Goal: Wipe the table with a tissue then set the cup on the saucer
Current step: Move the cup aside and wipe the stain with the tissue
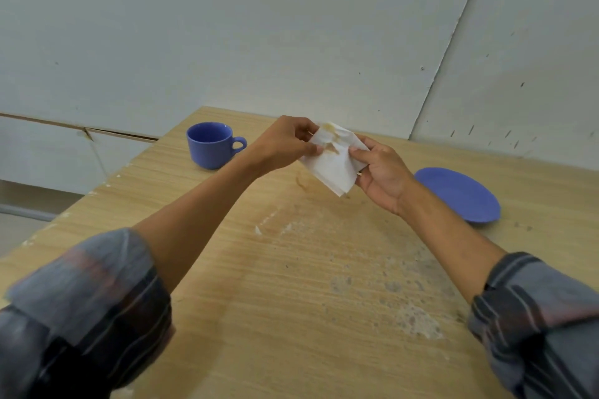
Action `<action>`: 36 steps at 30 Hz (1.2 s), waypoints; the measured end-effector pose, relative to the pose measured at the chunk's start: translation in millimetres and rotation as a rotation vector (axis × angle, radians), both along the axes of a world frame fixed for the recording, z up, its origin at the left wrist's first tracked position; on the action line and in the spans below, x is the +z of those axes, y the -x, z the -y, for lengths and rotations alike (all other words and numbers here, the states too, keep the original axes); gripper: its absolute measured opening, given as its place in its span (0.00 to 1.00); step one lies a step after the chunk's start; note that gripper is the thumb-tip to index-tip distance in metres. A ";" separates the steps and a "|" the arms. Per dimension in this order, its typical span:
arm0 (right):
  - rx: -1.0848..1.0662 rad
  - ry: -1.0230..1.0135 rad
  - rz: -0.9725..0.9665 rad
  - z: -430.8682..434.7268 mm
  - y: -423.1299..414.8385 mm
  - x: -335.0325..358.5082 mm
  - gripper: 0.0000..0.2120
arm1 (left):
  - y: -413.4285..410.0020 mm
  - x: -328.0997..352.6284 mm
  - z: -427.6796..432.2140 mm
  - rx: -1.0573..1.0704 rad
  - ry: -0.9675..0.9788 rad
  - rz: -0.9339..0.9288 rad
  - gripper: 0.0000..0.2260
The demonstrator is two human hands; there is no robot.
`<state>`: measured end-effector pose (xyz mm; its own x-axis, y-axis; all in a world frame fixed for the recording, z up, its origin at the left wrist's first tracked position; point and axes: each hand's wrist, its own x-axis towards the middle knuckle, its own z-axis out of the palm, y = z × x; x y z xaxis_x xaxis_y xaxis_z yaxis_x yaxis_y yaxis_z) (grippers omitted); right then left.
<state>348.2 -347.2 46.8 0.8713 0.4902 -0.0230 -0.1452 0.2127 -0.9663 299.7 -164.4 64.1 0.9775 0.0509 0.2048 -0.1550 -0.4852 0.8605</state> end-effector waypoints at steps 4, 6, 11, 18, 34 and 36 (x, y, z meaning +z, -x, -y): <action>-0.093 0.254 0.231 -4.9 8.0 1.8 0.08 | 3.7 10.0 -8.0 0.080 -0.119 0.060 0.05; -0.135 0.308 0.266 -9.2 10.1 2.9 0.08 | 4.1 16.9 -9.1 0.155 -0.225 0.137 0.04; -0.104 0.019 -0.111 -25.4 16.6 6.9 0.05 | 15.4 19.3 6.9 0.246 -0.475 0.426 0.07; -0.074 -0.294 -0.331 -29.2 18.6 4.7 0.07 | 36.1 -14.6 17.2 0.211 -0.688 0.607 0.08; 0.021 -0.012 -0.041 -19.9 14.1 -2.6 0.10 | 28.4 -27.5 -1.0 0.019 0.462 -0.052 0.16; 0.004 0.071 0.043 -21.9 14.7 -4.8 0.09 | 27.8 -27.3 -0.9 0.005 0.484 -0.005 0.09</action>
